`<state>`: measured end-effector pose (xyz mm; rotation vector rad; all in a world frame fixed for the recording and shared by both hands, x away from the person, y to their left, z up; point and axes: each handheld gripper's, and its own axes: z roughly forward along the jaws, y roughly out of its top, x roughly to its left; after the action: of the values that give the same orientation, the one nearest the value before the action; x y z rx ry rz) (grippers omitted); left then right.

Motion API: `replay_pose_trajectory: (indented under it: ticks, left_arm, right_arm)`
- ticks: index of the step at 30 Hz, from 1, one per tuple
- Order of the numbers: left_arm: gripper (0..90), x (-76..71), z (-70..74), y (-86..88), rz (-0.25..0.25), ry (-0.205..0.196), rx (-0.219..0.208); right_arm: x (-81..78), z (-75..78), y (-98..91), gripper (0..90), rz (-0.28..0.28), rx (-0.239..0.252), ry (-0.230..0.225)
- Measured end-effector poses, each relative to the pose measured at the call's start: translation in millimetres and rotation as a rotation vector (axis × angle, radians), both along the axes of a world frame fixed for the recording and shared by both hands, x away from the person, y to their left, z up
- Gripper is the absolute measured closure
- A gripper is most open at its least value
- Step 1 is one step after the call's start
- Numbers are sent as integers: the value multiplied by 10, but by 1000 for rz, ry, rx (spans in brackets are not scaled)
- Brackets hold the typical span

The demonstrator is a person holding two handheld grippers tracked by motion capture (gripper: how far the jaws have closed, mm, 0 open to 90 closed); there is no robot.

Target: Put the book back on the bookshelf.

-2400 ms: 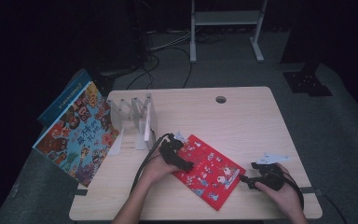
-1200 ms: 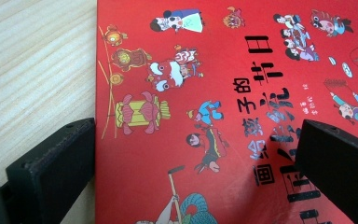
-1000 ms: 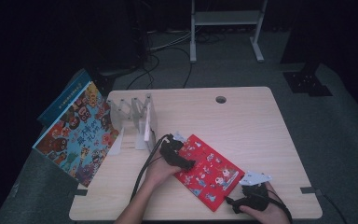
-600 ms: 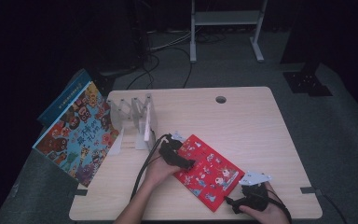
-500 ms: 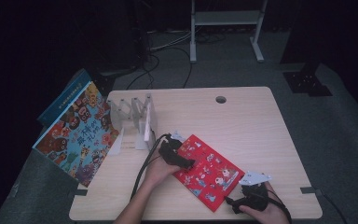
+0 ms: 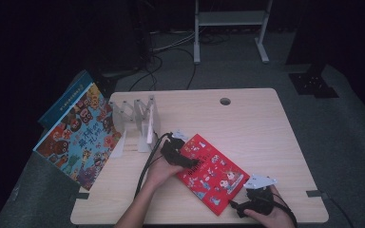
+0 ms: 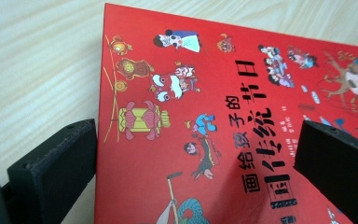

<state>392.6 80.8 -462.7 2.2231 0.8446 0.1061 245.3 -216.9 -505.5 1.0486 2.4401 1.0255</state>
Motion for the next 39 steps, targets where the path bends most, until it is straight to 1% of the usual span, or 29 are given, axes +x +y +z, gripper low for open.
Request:
replay_pose_trajectory:
  ticks: [1, 2, 3, 4, 6, 7, 10, 11, 14, 16, 17, 20, 22, 26, 30, 32, 35, 36, 38, 39]
  left_arm:
    - [0, 0, 0, 0, 0, 0, 0]
    - [0, 0, 39, 10, -12, -4, 2]
    - [0, -3, 62, 10, -13, -3, -3]
    - [0, -13, 128, 23, -20, -8, -27]
    - [0, -21, 200, 45, -28, -9, -63]
    - [0, -26, 227, 50, -30, -5, -67]
    - [0, -49, 347, 45, -57, -21, -71]
    - [0, -56, 392, 50, -67, -26, -77]
    - [0, -90, 548, 55, -96, -41, -114]
    - [0, -114, 637, 49, -114, -56, -121]
    - [0, -133, 693, 42, -127, -69, -125]
    - [0, -181, 801, 32, -147, -81, -139]
    - [0, -224, 874, 21, -168, -103, -128]
    - [0, -299, 1004, 11, -185, -129, -140]
    - [0, -380, 1144, -29, -217, -160, -150]
    - [0, -421, 1206, -57, -233, -174, -146]
    - [0, -485, 1264, -111, -252, -203, -117]
    - [0, -502, 1274, -122, -255, -211, -113]
    - [0, -521, 1293, -121, -264, -215, -122]
    - [0, -532, 1303, -121, -266, -214, -134]
  right_arm:
    - [-1, 0, -1, 0, 0, 0, 0]
    - [-2, 0, -2, 0, 0, 0, 0]
    - [-2, 0, -2, 0, 0, 0, 0]
    - [-3, -1, -3, 0, 0, 0, -1]
    - [-6, -2, -3, 0, -1, 1, -2]
    - [-7, -1, -3, 0, -1, 0, -1]
    - [-9, -1, -5, 0, -1, -2, -1]
    - [-10, -1, -5, 0, 0, -2, -1]
    - [-11, -1, 1, 0, -2, -4, -2]
    - [-10, -1, 8, 0, -2, -6, -2]
    - [-9, 0, 15, 0, -6, -6, -1]
    - [-2, 0, 28, 0, -9, -4, 0]
    - [2, 0, 32, 0, -8, -3, 1]
    - [18, 0, 65, 0, -9, -1, 2]
    - [36, 0, 105, 0, -8, -3, 0]
    - [44, -1, 114, 0, -7, -6, -6]
    - [44, 0, 117, 0, -9, -5, -3]
    - [45, -1, 117, 0, -8, -4, -5]
    - [45, -1, 115, 0, -6, -5, -5]
    - [46, -1, 113, 0, -5, -4, -5]
